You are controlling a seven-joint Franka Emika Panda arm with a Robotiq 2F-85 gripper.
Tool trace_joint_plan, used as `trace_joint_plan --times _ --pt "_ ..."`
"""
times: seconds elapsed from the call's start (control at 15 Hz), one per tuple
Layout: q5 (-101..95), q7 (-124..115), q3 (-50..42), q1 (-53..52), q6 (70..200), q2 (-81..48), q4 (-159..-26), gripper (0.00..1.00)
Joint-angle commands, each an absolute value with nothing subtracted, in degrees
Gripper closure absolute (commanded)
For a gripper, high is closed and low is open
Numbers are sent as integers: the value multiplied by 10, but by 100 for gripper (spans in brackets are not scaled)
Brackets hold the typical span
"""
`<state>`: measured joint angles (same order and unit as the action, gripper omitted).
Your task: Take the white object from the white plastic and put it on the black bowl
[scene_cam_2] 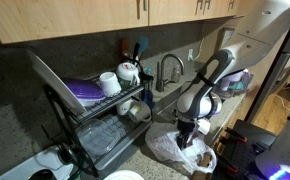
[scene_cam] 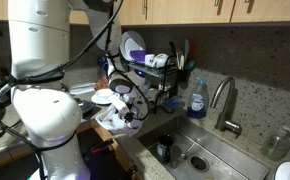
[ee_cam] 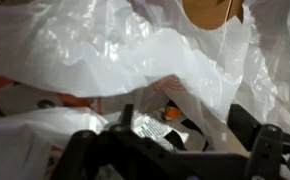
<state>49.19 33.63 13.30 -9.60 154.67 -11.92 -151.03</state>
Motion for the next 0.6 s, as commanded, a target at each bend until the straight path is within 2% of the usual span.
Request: trace_joint_plan --times 0.0,0.53 --pt "495 300 148 -89 1547 -101 -1510 9" --pt "549 312 142 -88 1544 -44 -1521 9"
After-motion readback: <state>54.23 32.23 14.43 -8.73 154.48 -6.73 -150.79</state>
